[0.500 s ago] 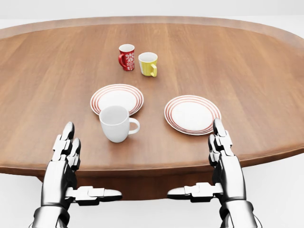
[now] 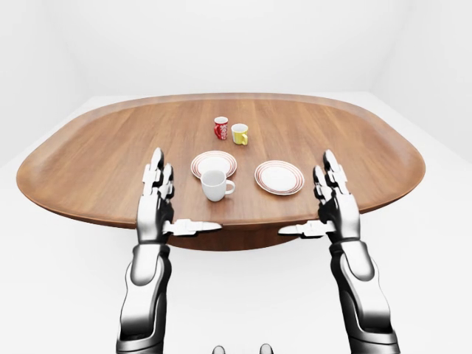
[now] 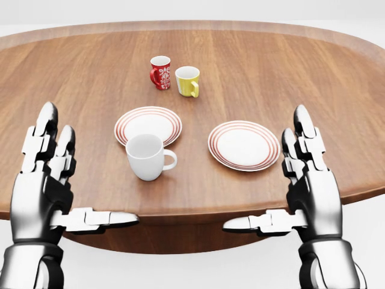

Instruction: Put the white mug on the left plate.

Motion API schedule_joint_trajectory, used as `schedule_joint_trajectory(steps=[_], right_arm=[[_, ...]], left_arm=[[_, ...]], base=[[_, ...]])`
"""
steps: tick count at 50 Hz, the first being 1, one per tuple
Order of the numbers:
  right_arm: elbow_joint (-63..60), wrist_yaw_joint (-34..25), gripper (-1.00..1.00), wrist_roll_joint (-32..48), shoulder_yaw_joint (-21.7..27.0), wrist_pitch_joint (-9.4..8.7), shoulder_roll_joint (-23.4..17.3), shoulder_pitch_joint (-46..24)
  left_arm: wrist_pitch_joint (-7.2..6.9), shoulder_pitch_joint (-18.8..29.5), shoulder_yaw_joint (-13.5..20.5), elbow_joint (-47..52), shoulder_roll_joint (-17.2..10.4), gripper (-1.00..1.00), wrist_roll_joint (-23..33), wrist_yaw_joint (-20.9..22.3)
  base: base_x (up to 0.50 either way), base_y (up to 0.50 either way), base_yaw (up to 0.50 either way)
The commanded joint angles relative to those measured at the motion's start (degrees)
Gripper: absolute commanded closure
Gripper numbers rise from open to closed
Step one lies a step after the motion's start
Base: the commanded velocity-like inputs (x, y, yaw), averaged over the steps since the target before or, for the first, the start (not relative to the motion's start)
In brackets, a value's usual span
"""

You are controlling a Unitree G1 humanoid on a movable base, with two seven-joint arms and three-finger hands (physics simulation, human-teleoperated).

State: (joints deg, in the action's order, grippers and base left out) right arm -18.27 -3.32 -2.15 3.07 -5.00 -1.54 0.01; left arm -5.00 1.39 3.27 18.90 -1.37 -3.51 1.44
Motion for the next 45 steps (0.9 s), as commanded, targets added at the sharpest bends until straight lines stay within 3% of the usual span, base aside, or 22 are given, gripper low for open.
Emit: schedule_joint_trajectory(steps=[1,20,45], right_arm=[[-10.7,-0.5,-1.0,-1.8,1.5,0.0,-0.2,-1.0],[-12.7,-0.3,-1.0,-6.4,2.7,0.0,-0.2,-0.8],[-12.8,0.1,-1.0,-7.5,2.5,0.0,-0.3,-0.4]], left_arm=[[0.0,2.2,1.9,10.1,-0.7,-0.98,-2.2,-0.8],[0.0,1.9,2.1,8.1,-0.8,-0.98,-3.2,-1.1],[0.0,1.6,2.0,8.7,-0.8,-0.98,-3.1,-0.7]], base=[[0.0,0.0,0.0],[0.0,0.01,0.0],[0.0,0.49,0.0]])
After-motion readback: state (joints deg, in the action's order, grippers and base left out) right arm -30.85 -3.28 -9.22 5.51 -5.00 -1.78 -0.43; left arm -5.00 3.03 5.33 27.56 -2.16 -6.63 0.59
